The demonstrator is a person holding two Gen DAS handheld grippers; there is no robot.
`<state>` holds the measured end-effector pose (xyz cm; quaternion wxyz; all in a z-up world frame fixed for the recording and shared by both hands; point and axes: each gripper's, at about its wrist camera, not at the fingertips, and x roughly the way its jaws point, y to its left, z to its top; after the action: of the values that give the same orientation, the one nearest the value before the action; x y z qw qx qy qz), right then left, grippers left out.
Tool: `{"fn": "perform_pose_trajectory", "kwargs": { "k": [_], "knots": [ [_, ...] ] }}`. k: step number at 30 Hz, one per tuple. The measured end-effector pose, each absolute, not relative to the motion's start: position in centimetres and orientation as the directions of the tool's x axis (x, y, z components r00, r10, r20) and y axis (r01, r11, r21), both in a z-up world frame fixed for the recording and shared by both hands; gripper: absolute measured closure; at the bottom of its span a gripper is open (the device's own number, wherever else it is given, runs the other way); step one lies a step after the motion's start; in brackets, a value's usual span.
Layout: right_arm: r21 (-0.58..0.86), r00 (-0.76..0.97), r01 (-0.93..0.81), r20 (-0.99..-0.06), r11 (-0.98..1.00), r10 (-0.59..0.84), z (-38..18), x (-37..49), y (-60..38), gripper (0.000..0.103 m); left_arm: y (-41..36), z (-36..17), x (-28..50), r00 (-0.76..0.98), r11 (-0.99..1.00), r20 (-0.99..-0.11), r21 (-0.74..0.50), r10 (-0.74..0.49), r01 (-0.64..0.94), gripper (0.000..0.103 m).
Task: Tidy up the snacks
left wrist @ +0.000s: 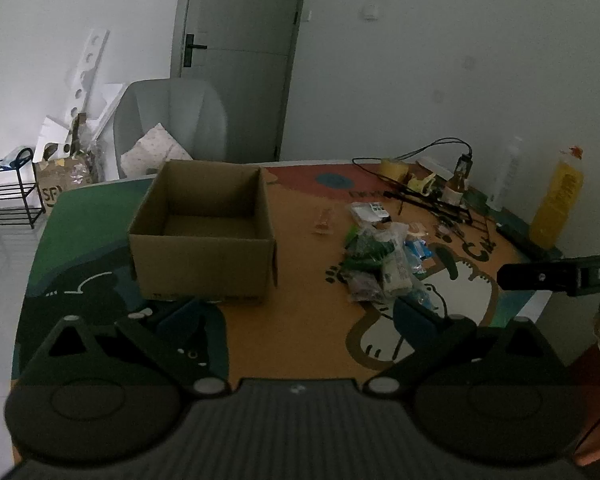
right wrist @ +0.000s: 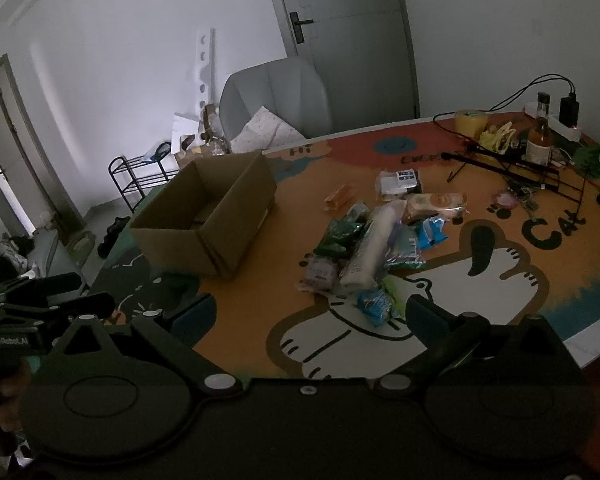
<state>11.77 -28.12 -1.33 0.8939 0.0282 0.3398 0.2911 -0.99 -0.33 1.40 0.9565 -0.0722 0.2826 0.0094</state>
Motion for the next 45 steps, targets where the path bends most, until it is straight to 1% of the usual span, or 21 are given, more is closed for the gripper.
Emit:
{"fn": "perform_pose_trajectory", "kwargs": {
  "k": [11, 20, 28, 37, 38, 43, 45],
  "knots": [
    [0.249, 0.600, -0.482, -0.605, 0.840, 0.524, -1.9, 12.7, -28.7, 0.000, -1.2, 1.5, 0.6, 0.835, 0.986, -0.547, -0.165, -0.059, -0.038, 0.000],
    [0.234, 0.625, -0.482, -0.584, 0.844, 0.518, -1.8, 14.1, -30.4, 0.000, -2.5, 1.1, 2.7, 0.839, 0.987, -0.539, -0.162, -0.080, -0.010, 0.000],
    [0.240, 0.624, -0.465, -0.594, 0.852, 0.508, -2.9, 15.9, -31.7, 0.001, -3.8, -0.2, 5.2, 0.840, 0.984, -0.530, -0.178, -0.118, 0.026, 0.001],
    [0.255, 0.617, -0.445, -0.607, 0.858, 0.501, -4.3, 17.8, -33.0, 0.009, -4.7, -1.7, 8.1, 0.825, 0.977, -0.542, -0.210, -0.157, 0.048, 0.003],
    [0.259, 0.614, -0.441, -0.612, 0.859, 0.499, -4.5, 18.0, -33.0, 0.011, -4.7, -1.9, 8.5, 0.822, 0.975, -0.546, -0.216, -0.162, 0.050, 0.003],
    [0.288, 0.596, -0.417, -0.629, 0.862, 0.499, -5.7, 19.2, -33.4, 0.018, -5.2, -2.9, 9.9, 0.811, 0.971, -0.554, -0.229, -0.185, 0.065, 0.008],
    [0.302, 0.584, -0.410, -0.638, 0.860, 0.503, -6.2, 19.7, -33.4, 0.022, -5.4, -3.5, 10.6, 0.805, 0.970, -0.561, -0.232, -0.190, 0.068, 0.014]
  ]
}}
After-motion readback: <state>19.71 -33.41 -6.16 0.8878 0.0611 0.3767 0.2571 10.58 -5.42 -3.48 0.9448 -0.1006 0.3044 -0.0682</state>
